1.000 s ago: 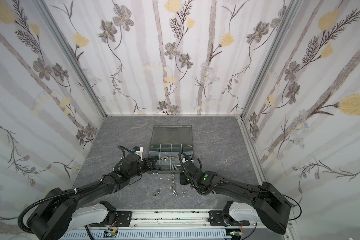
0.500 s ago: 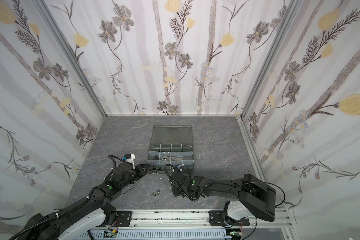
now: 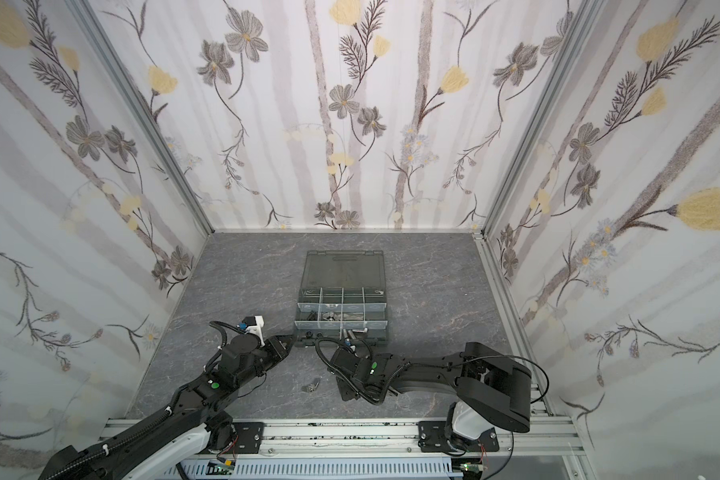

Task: Sort the screws and nuts into containers
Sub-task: 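Withdraw the left gripper while the right gripper lowers to another silver wing nut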

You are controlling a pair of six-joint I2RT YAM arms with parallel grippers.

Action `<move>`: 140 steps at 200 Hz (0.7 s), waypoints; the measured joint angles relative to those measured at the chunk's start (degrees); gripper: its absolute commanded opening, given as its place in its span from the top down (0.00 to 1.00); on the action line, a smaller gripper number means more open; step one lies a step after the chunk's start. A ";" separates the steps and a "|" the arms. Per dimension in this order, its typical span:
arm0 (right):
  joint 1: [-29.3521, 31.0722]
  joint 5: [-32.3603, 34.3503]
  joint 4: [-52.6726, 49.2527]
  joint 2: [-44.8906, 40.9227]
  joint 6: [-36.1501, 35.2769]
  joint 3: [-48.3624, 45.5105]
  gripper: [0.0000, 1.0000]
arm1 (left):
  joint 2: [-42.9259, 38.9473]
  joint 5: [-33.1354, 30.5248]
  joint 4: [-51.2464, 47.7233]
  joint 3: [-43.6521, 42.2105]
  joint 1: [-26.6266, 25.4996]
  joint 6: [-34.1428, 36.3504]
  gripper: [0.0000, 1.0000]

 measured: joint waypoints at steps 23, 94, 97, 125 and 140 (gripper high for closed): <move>0.28 0.11 -1.22 0.83 -0.37 1.97 0.71 | -0.15 -0.15 0.00 -0.04 0.00 -0.11 0.70; 0.37 0.94 -2.25 0.07 -0.09 2.78 0.64 | -1.01 -0.35 0.00 -0.87 0.00 -0.17 0.70; 0.37 0.94 -2.29 0.13 -0.04 2.82 0.64 | -1.09 -0.35 0.00 -0.92 0.00 -0.17 0.70; 0.37 0.96 -2.23 1.25 0.31 3.87 0.64 | -1.68 -0.35 -0.02 -1.27 0.00 -0.37 0.70; 0.37 0.98 -2.14 2.05 0.72 4.66 0.64 | -2.01 -0.35 0.00 -1.38 0.00 -0.37 0.70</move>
